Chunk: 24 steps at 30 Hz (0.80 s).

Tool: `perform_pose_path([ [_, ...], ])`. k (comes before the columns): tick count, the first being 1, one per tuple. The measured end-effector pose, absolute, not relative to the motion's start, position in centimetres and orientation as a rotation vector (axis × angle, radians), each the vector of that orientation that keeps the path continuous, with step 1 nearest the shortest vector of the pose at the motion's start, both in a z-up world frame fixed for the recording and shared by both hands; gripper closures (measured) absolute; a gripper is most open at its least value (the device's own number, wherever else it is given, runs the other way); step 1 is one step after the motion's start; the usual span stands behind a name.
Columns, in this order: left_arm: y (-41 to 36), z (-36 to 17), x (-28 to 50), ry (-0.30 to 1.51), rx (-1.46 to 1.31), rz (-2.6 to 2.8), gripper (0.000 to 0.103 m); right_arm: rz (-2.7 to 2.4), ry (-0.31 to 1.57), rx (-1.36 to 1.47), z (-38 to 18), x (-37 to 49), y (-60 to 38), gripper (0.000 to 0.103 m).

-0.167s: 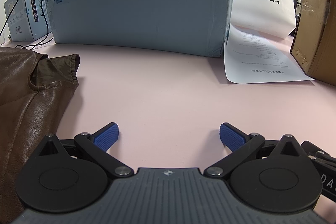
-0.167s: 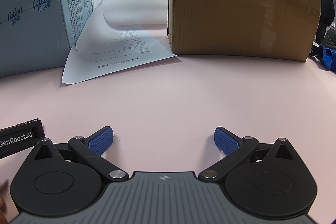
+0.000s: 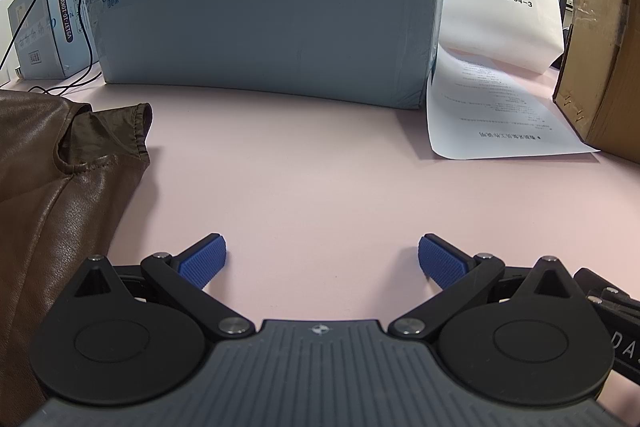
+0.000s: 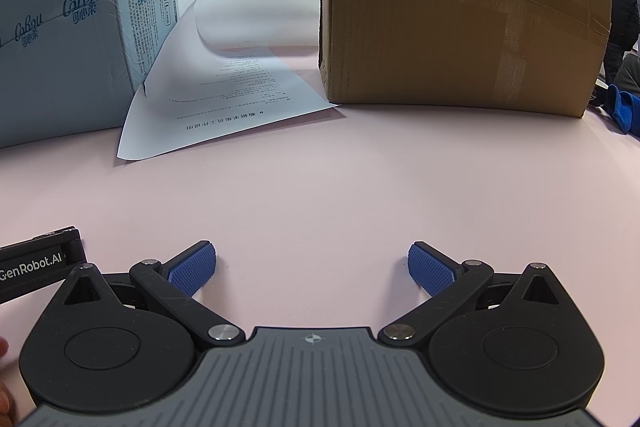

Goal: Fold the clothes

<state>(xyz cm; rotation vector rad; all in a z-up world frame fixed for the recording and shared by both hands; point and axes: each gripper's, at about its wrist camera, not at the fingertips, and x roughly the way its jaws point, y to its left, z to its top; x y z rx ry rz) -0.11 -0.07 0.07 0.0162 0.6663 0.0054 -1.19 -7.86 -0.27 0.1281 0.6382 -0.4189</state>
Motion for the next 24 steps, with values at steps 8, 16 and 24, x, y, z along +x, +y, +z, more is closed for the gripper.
perform_pose_path([
  [8, -0.2, 0.2, -0.3, 0.666, 0.020, 0.006, 0.000, -0.410, 0.628, 0.154, -0.1, -1.0, -7.8, 0.000],
  [16, -0.4, 0.2, -0.3, 0.662, 0.025, 0.006, 0.000, -0.403, 0.624, 0.168, -0.2, -1.3, -8.2, 0.000],
  [24, 0.2, 1.5, -2.7, 0.529, 0.027, -0.094, 0.000, -0.159, 0.478, 0.444, -0.2, -3.9, -12.2, 0.000],
])
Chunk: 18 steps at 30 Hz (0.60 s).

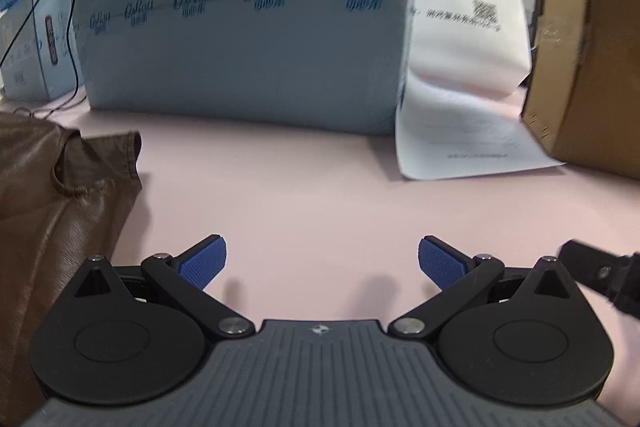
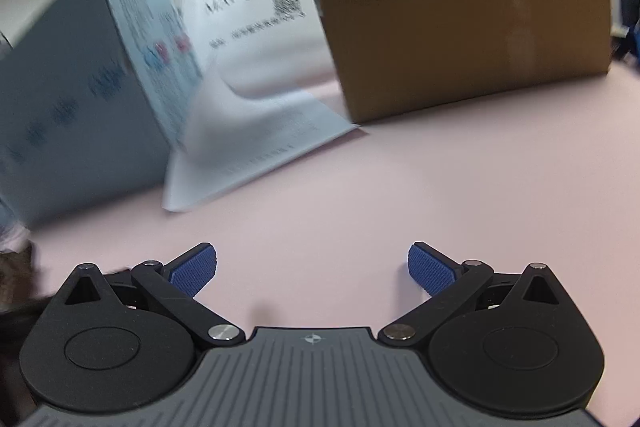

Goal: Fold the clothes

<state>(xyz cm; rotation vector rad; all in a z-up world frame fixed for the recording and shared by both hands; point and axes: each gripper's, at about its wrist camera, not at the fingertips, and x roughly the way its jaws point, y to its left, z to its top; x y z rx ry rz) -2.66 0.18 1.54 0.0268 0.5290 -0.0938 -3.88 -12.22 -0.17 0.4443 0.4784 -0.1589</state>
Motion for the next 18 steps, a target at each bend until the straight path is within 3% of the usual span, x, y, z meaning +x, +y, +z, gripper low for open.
perform_pose_path([
  [4, -0.3, 2.9, -5.7, 0.336, 0.141, -0.023, 0.000, -0.056, 0.471, 0.387, 0.2, -4.5, -11.8, 0.000],
  [8, 1.0, 5.5, -9.8, 0.166, 0.182, 0.011, 0.000, 0.021, 0.348, 0.280, 1.7, -6.8, -11.3, 0.000],
  [12, 5.7, 7.4, -13.5, 0.130, 0.145, -0.001, 0.000, 0.077, 0.251, 0.246, 2.6, -9.7, -12.3, 0.000],
  [18, 14.5, 6.2, -15.5, 0.208, 0.201, 0.147, 0.000, 0.255, 0.252, 0.190, 2.5, -13.5, -12.6, 0.000],
])
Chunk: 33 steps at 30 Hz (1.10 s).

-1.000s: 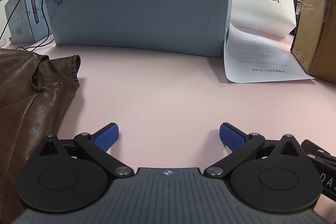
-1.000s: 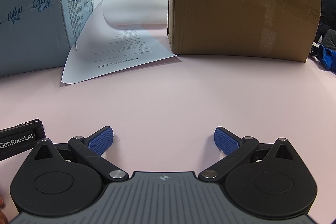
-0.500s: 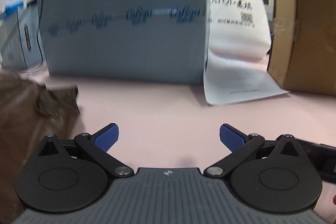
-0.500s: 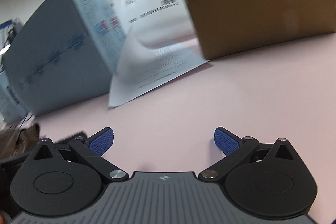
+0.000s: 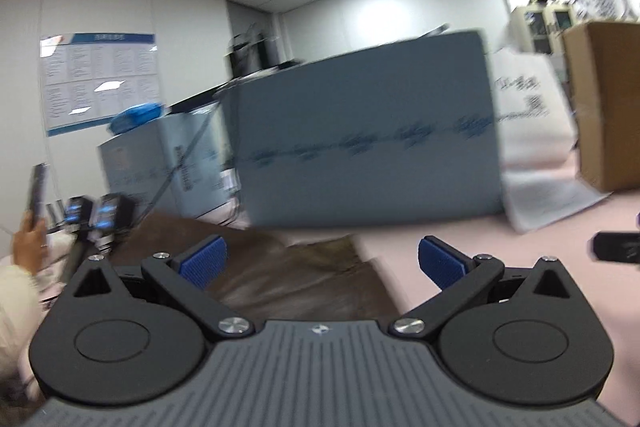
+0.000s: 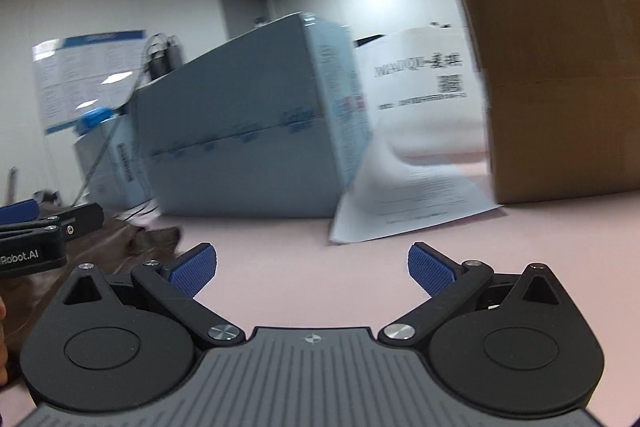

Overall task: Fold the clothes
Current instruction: 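Move both tools over the brown leather jacket toward its edge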

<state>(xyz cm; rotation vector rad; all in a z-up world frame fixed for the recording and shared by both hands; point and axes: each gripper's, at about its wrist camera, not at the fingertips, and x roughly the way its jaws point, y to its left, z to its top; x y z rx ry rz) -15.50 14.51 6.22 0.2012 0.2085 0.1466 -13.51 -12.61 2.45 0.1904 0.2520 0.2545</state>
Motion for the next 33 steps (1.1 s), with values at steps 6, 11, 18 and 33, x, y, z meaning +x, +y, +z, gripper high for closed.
perform_pose_path([
  [6, 22.7, 6.2, -16.8, 0.301, 0.113, 0.189, 0.000, 0.406, 0.268, 0.138, 3.8, -16.4, -9.9, 0.000],
  [11, 25.8, 5.8, -17.0, 0.373, 0.028, 0.241, 0.000, 0.429, 0.378, 0.296, 6.2, -15.1, -6.5, 0.000],
  [18, 27.4, 2.9, -16.6, 0.471, 0.047, 0.245, 0.000, 0.441, 0.329, 0.234, 4.5, -15.9, -4.8, 0.000],
  [33, 28.3, 0.3, -16.1, 0.543, -0.068, 0.290, 0.000, 0.615, 0.455, 0.092, 1.0, -14.8, -4.9, 0.001],
])
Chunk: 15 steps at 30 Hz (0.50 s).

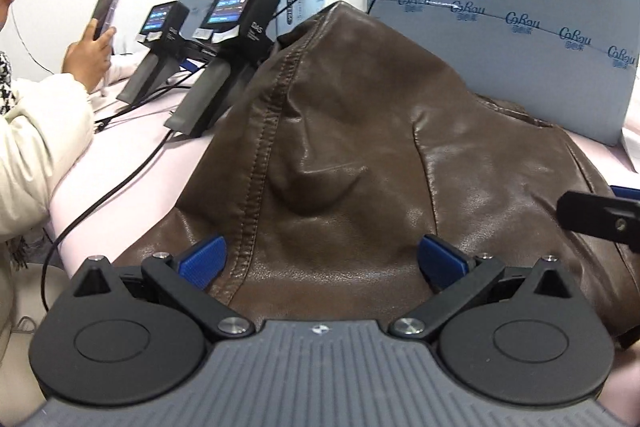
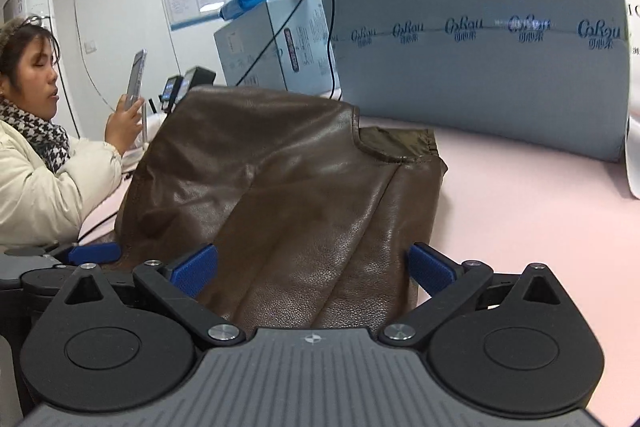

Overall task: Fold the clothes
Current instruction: 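Move both tools over the brown leather jacket toward its edge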

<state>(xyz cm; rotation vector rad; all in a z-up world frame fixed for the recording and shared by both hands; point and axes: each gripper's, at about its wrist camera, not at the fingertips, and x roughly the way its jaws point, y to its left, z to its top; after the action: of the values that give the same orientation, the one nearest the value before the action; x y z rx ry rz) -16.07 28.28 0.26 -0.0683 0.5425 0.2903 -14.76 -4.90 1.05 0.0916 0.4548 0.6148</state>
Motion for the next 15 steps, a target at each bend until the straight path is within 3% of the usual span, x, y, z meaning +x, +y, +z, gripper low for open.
perform_pose_path([
  [3, 27.2, 0.0, -16.1, 0.520, 0.016, 0.309, 0.000, 0.621, 0.496, 0.127, 0.5, -14.4, -5.0, 0.004],
  [7, 26.8, -0.3, -16.2, 0.510, 0.049, 0.325, 0.000, 0.601, 0.540, 0.140, 0.5, -12.9, -3.2, 0.025],
  [12, 28.1, -0.1, -16.3, 0.525, -0.053, 0.301, 0.001, 0.605, 0.562, 0.171, 0.4, -13.4, -5.3, 0.039],
  [14, 27.9, -0.1, -16.6, 0.510, -0.054, 0.311, 0.010, 0.618, 0.547, 0.170, 0.6, -13.6, -4.9, 0.052],
  [15, 27.7, -0.1, -16.8, 0.501, -0.047, 0.318, 0.021, 0.625, 0.537, 0.171, 0.7, -13.7, -4.4, 0.064],
])
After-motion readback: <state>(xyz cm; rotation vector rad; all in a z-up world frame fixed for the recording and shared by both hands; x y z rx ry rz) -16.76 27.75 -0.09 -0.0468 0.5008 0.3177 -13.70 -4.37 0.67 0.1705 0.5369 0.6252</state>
